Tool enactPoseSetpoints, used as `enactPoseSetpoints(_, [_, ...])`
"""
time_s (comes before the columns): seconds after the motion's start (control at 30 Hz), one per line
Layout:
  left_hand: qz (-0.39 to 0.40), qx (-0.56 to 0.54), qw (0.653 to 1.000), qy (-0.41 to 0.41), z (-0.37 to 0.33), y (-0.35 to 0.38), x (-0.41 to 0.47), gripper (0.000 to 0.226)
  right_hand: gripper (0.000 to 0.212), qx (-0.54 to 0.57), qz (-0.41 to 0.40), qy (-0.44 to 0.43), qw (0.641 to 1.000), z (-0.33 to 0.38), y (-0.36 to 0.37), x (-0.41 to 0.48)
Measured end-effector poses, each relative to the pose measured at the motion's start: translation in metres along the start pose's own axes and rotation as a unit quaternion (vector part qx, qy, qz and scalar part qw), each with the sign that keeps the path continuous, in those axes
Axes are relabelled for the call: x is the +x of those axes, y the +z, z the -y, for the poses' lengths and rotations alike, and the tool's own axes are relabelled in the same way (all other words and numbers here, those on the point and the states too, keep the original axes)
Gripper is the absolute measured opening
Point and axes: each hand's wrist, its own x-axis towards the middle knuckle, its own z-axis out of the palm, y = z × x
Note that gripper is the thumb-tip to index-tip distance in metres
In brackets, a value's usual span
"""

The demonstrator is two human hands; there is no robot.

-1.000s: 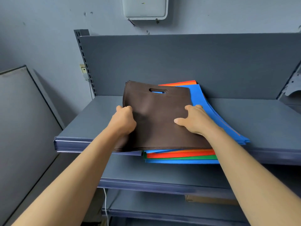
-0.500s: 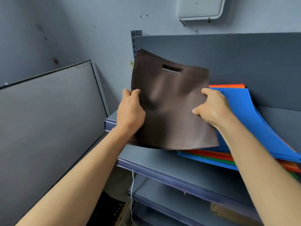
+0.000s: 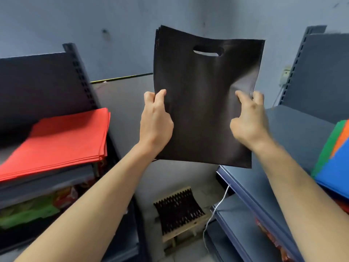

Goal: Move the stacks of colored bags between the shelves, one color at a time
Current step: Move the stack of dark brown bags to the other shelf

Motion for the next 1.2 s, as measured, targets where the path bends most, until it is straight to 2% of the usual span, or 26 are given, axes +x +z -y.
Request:
enactPoseSetpoints(0.43, [-0.153, 0.137, 0.975, -0.09, 0.145, -0.182, -0.047, 0.056, 0.07, 0.1, 0.136, -0.18, 0.969, 0.188, 0.115, -0.059])
enactPoseSetpoints(0.67, [-0.189, 0.185, 0.954, -0.143, 0.245, -0.296, -0.068, 0.056, 0.068, 0.109, 0.171, -0.242, 0.949, 0.315, 0.181, -0.118])
enactPoseSetpoints(0.87, [-0.147, 0.215, 0.948, -0.184, 0.317, -0.354, -0.068, 0.057, 0.065, 0.09, 0.206, -0.252, 0.941, 0.386, 0.229, -0.146])
enactPoseSetpoints(1.07, [-0.071, 0.212, 0.947, -0.232, 0.362, -0.365, -0.062, 0.055, 0.041, 0.033, 0.263, -0.241, 0.934, 0.41, 0.263, -0.147])
enactPoseSetpoints(1.2, [-0.051, 0.214, 0.941, -0.258, 0.379, -0.362, -0.057, 0.053, 0.04, 0.014, 0.286, -0.253, 0.924, 0.418, 0.283, -0.136])
